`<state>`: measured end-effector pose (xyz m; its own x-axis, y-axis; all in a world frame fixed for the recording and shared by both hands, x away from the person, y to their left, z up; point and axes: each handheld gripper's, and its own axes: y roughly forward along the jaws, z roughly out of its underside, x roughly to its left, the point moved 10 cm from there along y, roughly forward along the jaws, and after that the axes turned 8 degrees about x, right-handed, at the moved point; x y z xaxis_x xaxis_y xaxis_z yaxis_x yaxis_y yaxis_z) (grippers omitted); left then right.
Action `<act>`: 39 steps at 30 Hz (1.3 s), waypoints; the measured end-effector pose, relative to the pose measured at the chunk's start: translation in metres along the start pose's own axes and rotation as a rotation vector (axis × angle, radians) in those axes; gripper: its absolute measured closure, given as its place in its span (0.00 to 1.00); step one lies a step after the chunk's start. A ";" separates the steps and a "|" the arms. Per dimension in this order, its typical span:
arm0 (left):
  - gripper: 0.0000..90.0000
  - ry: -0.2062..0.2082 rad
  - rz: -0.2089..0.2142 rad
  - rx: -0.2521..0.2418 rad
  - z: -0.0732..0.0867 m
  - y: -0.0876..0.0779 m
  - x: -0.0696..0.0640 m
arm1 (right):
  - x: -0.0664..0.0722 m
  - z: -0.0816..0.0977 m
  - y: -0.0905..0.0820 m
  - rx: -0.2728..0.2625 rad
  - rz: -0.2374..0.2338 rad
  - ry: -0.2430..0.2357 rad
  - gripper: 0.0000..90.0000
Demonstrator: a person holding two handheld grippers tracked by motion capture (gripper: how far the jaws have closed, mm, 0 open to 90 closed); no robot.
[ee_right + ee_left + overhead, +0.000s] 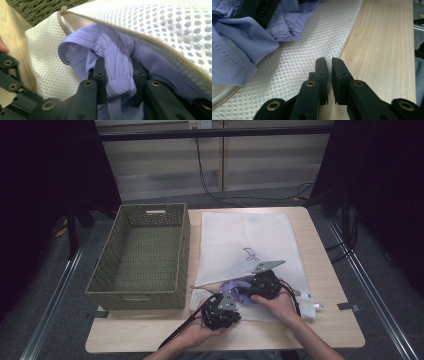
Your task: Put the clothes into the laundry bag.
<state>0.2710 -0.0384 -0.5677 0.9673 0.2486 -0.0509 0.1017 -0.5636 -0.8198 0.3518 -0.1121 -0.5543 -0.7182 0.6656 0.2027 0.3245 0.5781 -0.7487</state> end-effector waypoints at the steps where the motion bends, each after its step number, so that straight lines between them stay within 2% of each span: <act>1: 0.93 0.001 0.006 -0.005 0.000 0.000 0.000 | -0.001 0.000 0.001 0.002 0.003 -0.004 0.80; 3: 0.93 0.001 0.007 0.011 0.001 -0.001 0.001 | -0.002 -0.002 0.001 0.004 0.011 -0.001 0.80; 4: 0.94 -0.005 0.015 -0.011 -0.001 0.000 0.000 | -0.003 -0.002 0.001 0.007 0.011 0.001 0.80; 7: 0.94 -0.003 0.015 -0.010 -0.001 0.000 0.000 | -0.008 -0.005 0.005 0.001 0.036 0.007 0.79; 11: 0.94 0.002 0.017 -0.008 -0.001 0.001 0.000 | -0.012 -0.008 0.008 -0.007 0.032 0.036 0.79; 12: 0.94 0.014 0.016 0.006 0.000 0.000 0.001 | -0.013 -0.008 0.008 -0.009 0.036 0.034 0.79; 16: 0.94 0.022 0.017 0.007 0.000 0.000 0.001 | -0.015 -0.009 0.009 -0.017 0.041 0.032 0.79; 39: 0.94 0.018 0.028 0.005 0.000 0.000 0.001 | -0.033 -0.022 0.016 -0.039 0.079 0.083 0.77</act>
<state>0.2723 -0.0380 -0.5677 0.9737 0.2190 -0.0634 0.0738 -0.5659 -0.8211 0.3946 -0.1147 -0.5589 -0.6365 0.7459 0.1963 0.4032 0.5388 -0.7397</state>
